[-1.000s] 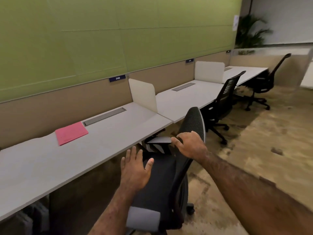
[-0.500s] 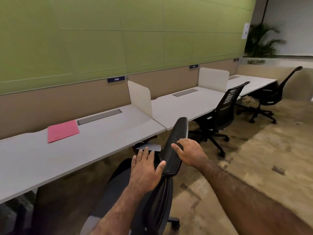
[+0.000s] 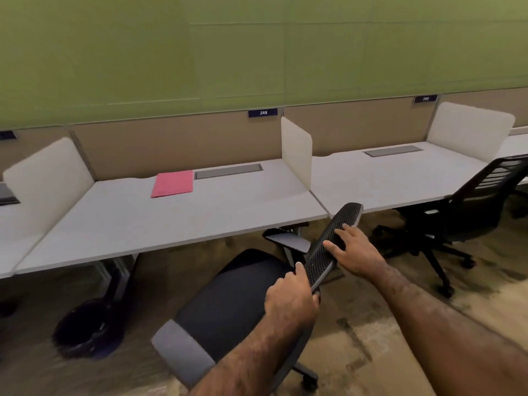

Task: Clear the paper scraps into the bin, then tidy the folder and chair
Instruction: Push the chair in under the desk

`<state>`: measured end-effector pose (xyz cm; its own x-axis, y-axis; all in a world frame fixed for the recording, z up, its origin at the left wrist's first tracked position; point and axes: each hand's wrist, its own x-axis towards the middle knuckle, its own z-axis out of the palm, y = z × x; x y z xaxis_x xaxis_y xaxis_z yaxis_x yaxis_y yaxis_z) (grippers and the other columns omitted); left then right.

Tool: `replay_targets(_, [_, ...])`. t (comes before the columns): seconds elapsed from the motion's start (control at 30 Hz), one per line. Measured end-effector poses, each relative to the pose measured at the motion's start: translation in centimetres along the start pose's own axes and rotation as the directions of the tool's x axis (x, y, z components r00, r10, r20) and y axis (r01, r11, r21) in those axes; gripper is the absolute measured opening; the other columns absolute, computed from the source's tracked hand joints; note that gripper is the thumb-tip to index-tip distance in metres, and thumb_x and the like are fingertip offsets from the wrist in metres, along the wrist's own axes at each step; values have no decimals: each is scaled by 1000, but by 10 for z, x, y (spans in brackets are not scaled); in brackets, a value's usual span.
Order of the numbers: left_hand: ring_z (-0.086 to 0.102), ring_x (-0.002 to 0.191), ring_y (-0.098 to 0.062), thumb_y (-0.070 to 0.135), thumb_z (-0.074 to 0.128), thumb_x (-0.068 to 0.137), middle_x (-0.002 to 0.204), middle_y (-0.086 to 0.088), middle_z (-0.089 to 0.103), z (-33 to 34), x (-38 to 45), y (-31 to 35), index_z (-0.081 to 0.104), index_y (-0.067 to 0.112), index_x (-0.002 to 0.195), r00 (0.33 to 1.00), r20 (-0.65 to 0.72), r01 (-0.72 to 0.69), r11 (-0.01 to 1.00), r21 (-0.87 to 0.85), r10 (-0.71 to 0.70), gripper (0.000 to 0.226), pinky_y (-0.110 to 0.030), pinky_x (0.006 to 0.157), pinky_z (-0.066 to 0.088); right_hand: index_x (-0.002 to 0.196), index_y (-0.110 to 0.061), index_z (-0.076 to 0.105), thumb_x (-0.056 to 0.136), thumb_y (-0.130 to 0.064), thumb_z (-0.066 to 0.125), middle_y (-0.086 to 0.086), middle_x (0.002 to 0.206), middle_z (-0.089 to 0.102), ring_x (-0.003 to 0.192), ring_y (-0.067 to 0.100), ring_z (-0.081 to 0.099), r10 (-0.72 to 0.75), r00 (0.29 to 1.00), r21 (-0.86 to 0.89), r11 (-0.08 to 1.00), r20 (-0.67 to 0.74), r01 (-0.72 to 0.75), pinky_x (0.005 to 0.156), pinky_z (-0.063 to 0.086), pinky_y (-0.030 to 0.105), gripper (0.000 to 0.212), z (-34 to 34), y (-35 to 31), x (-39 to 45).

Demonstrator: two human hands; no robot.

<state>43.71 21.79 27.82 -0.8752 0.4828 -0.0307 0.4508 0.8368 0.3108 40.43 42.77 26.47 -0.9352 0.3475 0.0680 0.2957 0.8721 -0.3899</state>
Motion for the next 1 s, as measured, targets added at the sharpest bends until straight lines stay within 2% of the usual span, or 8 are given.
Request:
replay_targets(0.1, [58, 104, -28, 46, 54, 88, 118, -7, 58, 0, 0, -9, 31, 20, 139, 999, 13, 33, 999, 1, -33, 62, -46, 83, 53, 145, -18, 35, 89, -65, 39, 2, 160, 19, 148, 19, 7, -28, 999, 10, 1000, 15, 28, 121, 9, 40, 73, 3, 0, 6])
replay_targets(0.33, [60, 87, -25, 39, 59, 76, 98, -2, 63, -6, -13, -51, 53, 23, 101, 997, 33, 73, 993, 90, -76, 30, -40, 75, 53, 144, -20, 39, 88, -70, 30, 1, 159, 23, 147, 18, 10, -40, 999, -58, 997, 31, 42, 120, 8, 40, 75, 5, 3, 10])
replay_targets(0.43, [56, 76, -21, 37, 55, 65, 87, 2, 63, -15, -24, -76, 58, 27, 91, 992, 32, 115, 987, 112, -119, 28, -35, 66, 50, 138, -25, 47, 86, -74, 27, -1, 157, 29, 147, 17, 15, -24, 999, -84, 996, 30, 27, 119, 12, 48, 74, 5, 3, 9])
replay_targets(0.53, [61, 76, -16, 41, 58, 60, 83, 7, 66, -25, -33, -104, 65, 29, 95, 985, 63, 155, 983, 96, -162, 38, -34, 71, 57, 131, -29, 54, 85, -76, 26, -5, 153, 36, 145, 16, 20, 16, 999, -94, 995, 37, -13, 116, 13, 53, 71, 4, 1, 4])
replay_targets(0.67, [61, 70, -6, 82, 56, 51, 75, 15, 67, -36, -48, -142, 70, 32, 92, 984, 18, 175, 978, 112, -178, 65, -28, 65, 56, 122, -22, 63, 87, -71, 30, 3, 142, 51, 137, 24, 35, -7, 1000, -101, 995, -1, 7, 115, 25, 49, 69, 6, -9, -13])
replay_targets(0.73, [60, 67, -5, 96, 49, 41, 69, 15, 66, -41, -58, -158, 69, 31, 85, 984, 13, 174, 979, 104, -176, 81, -28, 63, 56, 111, -16, 69, 86, -70, 34, 7, 125, 63, 122, 27, 49, -5, 999, -38, 999, -49, 3, 107, 38, 47, 69, 6, -20, -25])
replay_targets(0.83, [60, 65, -5, 104, 41, 30, 66, 13, 65, -50, -72, -178, 68, 27, 80, 987, 14, 161, 982, 94, -163, 95, -29, 63, 56, 97, -18, 73, 81, -74, 40, 4, 102, 71, 99, 25, 61, 64, 987, 74, 996, -148, -54, 91, 50, 42, 67, 9, -46, -48])
replay_targets(1.0, [60, 61, -3, 106, 39, 25, 62, 13, 65, -66, -90, -214, 67, 25, 75, 992, -20, 130, 986, 104, -128, 99, -27, 59, 56, 87, -22, 75, 77, -80, 41, 2, 86, 72, 89, 26, 63, 125, 954, 80, 991, -274, -107, 84, 51, 39, 68, 24, -87, -84])
